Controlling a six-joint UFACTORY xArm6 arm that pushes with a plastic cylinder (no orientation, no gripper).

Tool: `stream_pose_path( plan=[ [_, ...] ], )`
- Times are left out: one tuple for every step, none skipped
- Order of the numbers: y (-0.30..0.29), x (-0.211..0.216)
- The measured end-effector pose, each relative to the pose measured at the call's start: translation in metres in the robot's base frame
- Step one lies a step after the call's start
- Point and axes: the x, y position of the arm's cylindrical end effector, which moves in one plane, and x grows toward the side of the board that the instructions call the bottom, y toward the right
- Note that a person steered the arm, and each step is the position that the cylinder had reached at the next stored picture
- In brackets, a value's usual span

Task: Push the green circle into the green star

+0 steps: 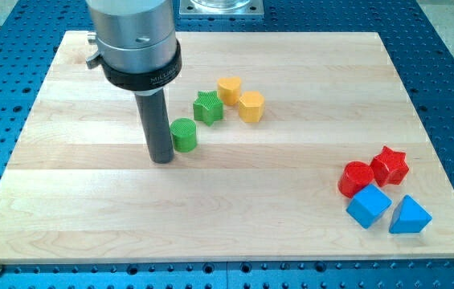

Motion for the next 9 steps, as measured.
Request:
stream_pose_path(
  plan=[
    [-0.013, 0.047],
    [-0.003, 0.05],
    [0.021, -0.006],
    [0.033, -0.019],
    [0.041, -0.03],
    [0.041, -0.03],
    [0.044, -0.023],
    [0.044, -0.004],
    [0.079, 0.036]
  ],
)
